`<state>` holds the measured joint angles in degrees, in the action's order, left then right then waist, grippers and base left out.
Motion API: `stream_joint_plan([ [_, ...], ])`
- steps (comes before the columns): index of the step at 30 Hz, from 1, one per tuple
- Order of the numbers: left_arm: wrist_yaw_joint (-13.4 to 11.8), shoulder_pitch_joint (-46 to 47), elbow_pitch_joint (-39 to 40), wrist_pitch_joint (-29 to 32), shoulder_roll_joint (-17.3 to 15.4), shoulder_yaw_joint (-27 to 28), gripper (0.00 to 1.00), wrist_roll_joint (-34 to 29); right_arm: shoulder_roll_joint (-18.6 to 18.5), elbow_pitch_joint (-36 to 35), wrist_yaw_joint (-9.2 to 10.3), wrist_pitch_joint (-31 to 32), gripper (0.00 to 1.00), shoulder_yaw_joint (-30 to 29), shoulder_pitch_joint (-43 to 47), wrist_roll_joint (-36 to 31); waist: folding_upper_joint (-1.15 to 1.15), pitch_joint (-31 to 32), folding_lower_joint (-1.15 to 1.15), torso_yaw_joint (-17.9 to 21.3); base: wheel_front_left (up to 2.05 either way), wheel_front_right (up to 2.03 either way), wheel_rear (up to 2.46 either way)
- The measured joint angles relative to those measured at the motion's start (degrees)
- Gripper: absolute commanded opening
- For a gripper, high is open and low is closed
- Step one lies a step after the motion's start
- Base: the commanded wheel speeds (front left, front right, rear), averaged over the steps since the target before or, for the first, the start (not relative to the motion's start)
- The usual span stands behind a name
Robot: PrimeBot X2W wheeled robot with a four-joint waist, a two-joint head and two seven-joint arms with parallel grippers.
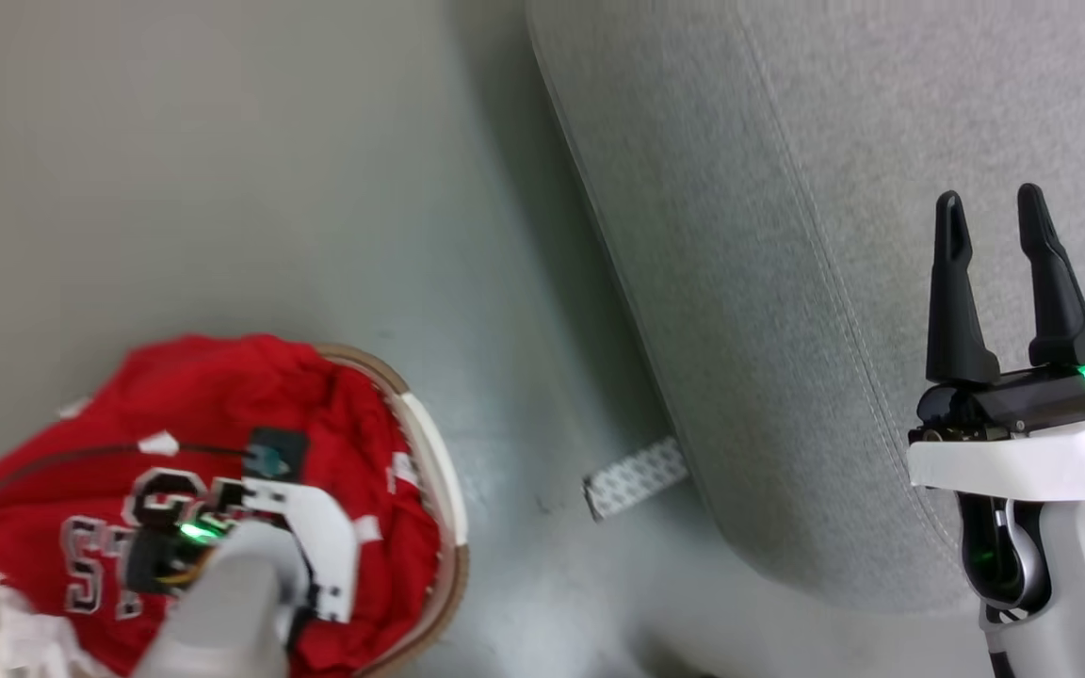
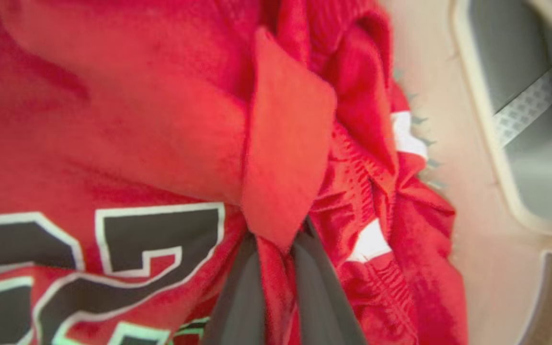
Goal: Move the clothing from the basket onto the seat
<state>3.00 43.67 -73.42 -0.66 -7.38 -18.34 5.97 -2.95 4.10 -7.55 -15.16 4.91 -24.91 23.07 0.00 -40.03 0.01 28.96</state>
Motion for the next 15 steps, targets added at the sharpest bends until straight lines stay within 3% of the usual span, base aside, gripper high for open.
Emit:
stream_joint_plan([
  [6,2.2,-2.8,0.2,-5.5,3.5,0.7,0.00,3.2,-2.4,0.3,0.00,0.0,1.00,-0.1,1.7,-2.4,0.00,6.7,-0.01,-3.2,0.00,0.00,0.00],
  [12,4.0,-6.0,2.8,-11.5,4.4,-0.8,0.00,6.9,-5.2,1.6,0.00,0.0,1.00,1.2,4.7,-2.9,0.00,14.9,-0.01,-7.9,0.00,0.00,0.00],
  [15,4.2,-8.3,6.6,-12.6,4.4,-3.8,0.00,10.4,-4.2,2.2,0.00,0.0,1.00,2.1,6.7,1.7,0.00,19.4,-0.01,-10.4,0.00,0.00,0.00],
])
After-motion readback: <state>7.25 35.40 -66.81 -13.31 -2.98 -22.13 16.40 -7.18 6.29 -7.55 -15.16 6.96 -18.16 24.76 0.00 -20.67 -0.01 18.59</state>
